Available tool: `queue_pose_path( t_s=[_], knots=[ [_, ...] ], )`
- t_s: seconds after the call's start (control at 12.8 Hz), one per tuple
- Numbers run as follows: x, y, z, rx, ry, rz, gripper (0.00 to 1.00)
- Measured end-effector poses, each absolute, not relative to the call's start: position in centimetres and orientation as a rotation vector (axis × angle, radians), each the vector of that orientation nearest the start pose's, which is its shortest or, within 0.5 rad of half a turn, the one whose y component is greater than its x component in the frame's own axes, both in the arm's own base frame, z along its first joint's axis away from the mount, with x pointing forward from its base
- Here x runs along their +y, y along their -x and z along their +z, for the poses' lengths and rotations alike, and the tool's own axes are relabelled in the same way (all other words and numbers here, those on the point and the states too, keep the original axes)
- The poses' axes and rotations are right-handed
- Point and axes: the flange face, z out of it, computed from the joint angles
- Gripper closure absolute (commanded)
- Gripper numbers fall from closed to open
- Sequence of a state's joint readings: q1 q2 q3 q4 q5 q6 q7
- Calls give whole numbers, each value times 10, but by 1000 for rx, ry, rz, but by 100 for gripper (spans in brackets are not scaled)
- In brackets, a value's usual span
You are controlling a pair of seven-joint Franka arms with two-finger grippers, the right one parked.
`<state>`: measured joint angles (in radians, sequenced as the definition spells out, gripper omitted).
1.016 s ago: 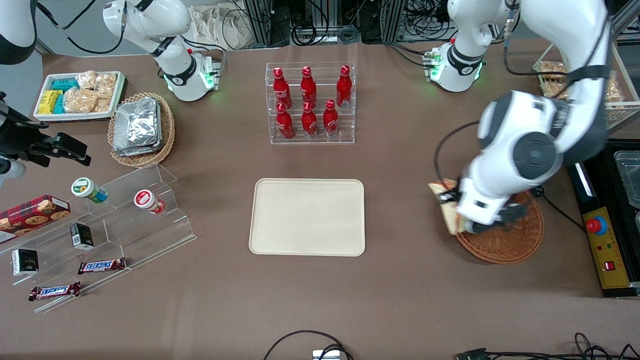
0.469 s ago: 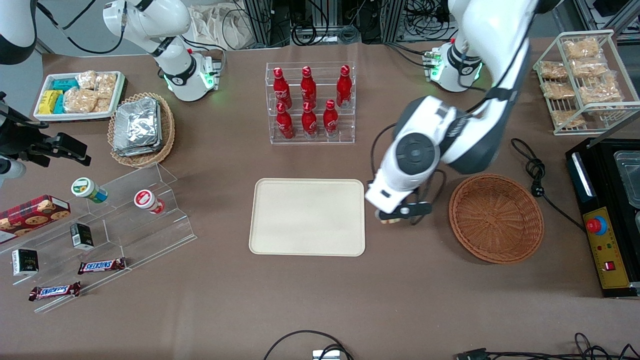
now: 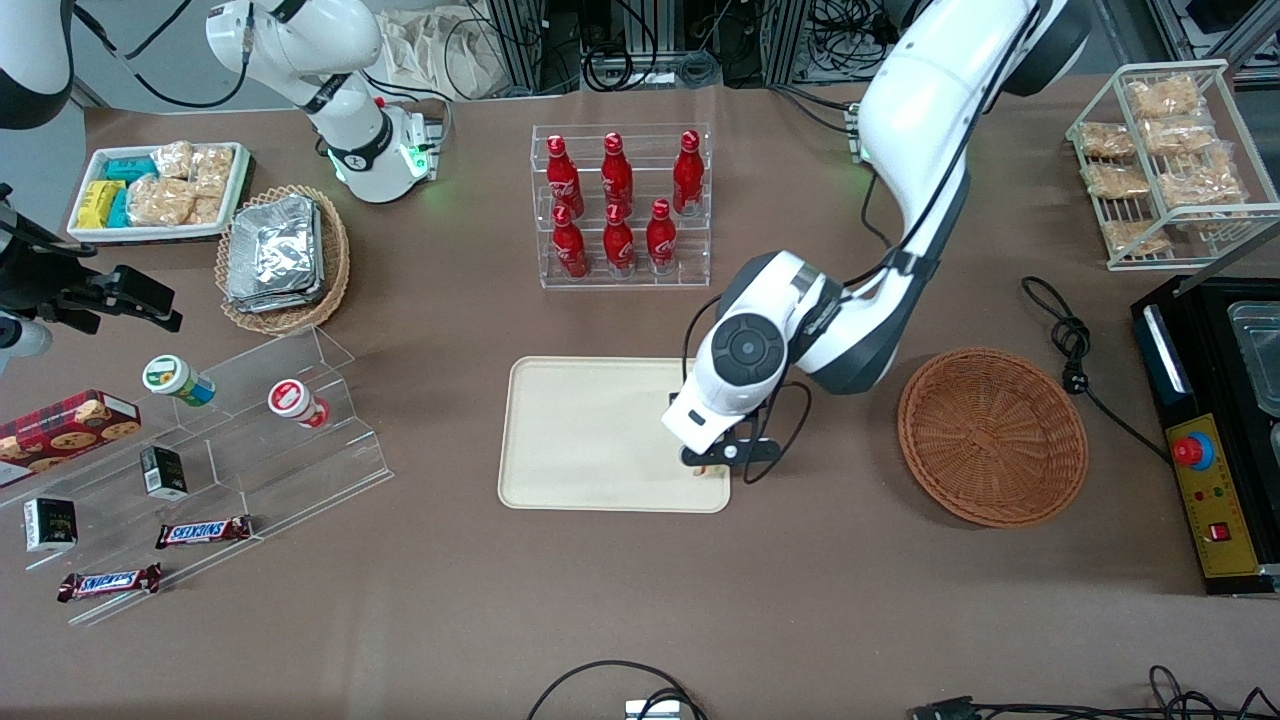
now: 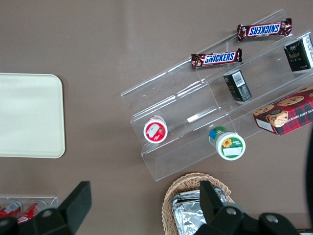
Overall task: Place sandwich from basket to tray
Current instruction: 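Carry the sandwich over the cream tray and lower it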
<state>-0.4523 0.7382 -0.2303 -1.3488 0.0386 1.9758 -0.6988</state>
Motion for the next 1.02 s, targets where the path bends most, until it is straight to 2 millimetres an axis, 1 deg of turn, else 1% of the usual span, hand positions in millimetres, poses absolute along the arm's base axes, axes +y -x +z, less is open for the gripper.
queue_pose_path(
  t_s=[0.16, 0.23, 0.39, 0.55, 0.62, 0.78, 0.86, 1.02],
  knots=[
    [-427, -584, 258, -63, 3140, 266, 100],
    [-426, -584, 249, -55, 3129, 266, 100],
    [-428, -585, 239, -38, 3134, 254, 100],
    [-431, -586, 235, -23, 3154, 228, 100],
    [-433, -586, 234, -17, 3162, 223, 86],
    [-438, -584, 234, -5, 3170, 217, 52],
    [-439, -584, 234, -2, 3174, 211, 1],
    [-439, -584, 234, -1, 3177, 203, 0]
  ],
)
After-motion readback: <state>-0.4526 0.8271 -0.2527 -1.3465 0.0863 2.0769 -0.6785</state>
